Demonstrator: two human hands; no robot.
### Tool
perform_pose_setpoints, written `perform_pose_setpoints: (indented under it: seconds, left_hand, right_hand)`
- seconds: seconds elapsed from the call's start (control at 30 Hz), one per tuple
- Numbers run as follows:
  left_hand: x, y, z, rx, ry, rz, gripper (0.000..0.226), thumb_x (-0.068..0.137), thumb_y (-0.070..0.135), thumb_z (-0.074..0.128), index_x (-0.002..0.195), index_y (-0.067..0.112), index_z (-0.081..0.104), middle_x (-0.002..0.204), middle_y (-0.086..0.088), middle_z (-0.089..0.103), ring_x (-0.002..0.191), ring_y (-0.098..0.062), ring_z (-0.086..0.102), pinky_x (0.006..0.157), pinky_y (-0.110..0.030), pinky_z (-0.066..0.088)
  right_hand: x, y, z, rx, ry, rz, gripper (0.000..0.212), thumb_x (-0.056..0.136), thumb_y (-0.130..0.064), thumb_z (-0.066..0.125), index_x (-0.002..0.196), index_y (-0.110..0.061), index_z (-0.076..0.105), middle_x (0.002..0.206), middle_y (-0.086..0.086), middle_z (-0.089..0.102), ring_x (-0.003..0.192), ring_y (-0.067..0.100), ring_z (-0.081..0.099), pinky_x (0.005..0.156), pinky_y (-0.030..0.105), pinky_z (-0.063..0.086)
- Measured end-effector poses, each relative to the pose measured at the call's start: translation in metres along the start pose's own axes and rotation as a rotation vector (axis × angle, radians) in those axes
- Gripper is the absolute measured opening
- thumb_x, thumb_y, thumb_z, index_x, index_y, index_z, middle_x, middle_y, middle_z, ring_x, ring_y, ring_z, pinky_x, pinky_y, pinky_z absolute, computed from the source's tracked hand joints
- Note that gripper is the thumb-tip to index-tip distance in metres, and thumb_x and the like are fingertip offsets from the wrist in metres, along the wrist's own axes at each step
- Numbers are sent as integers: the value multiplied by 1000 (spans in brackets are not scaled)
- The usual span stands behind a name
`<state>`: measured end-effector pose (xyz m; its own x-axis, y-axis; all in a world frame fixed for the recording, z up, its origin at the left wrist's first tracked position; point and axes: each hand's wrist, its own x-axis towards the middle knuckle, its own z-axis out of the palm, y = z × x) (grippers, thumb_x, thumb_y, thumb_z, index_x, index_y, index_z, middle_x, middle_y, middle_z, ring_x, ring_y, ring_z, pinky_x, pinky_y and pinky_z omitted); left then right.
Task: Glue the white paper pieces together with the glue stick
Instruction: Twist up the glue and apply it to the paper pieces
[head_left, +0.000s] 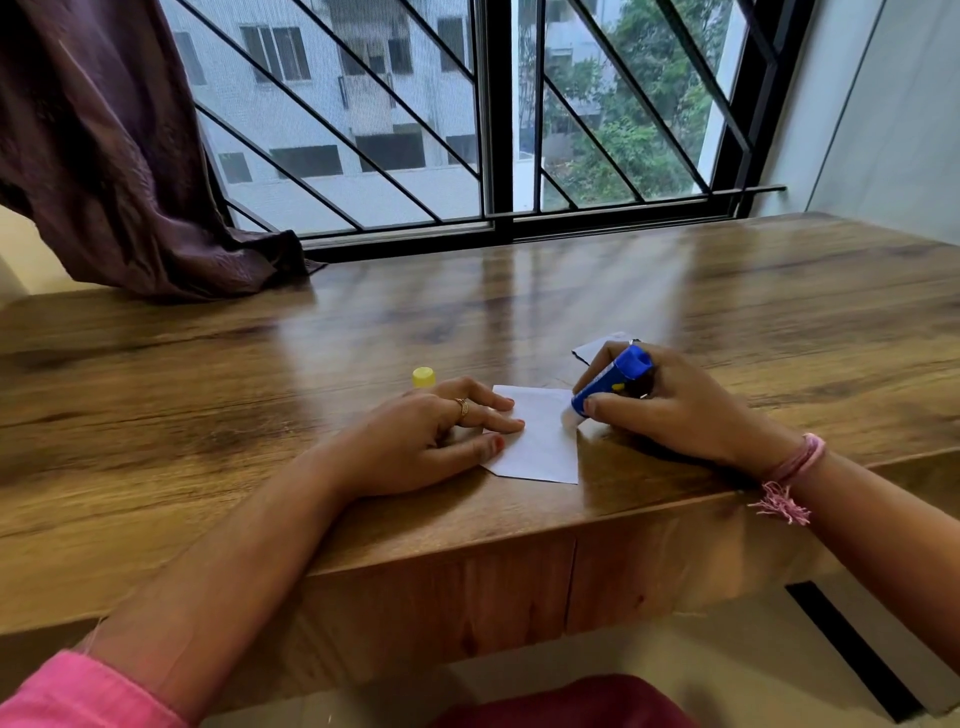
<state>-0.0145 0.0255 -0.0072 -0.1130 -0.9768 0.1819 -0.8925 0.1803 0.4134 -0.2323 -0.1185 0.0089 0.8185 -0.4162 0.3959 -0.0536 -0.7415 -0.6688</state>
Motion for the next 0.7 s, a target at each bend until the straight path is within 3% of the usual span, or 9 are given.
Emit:
perform_pose_setpoints:
  seconds: [0.2,0.33,0.7]
  left_hand:
    - [0,-2,1,-2,-15,-12,30,93,39,53,123,41,59,124,35,43,118,15,44,100,-17,35]
    - [0,0,0,-12,-11,-16,30,93,38,53,123,41,59,127,31,46,121,10,46,106,-28,39]
    - [0,-2,0,4,-14,-8,31,93,42,52,124,41,58,124,37,42,121,11,45,103,-24,38]
  right_hand:
    - [-1,1,2,6,-11,-39,14,72,-19,64,79,-8,68,72,14,64,64,21,55,58,25,41]
    - [-3,3,2,17,-50,-48,9,73,-14,64,80,-11,67,70,-1,64,61,0,54,57,7,37]
    - [-7,4,1,43,-110,-83,8,73,-11,64,81,-10,67,76,6,65,65,6,56,59,7,37]
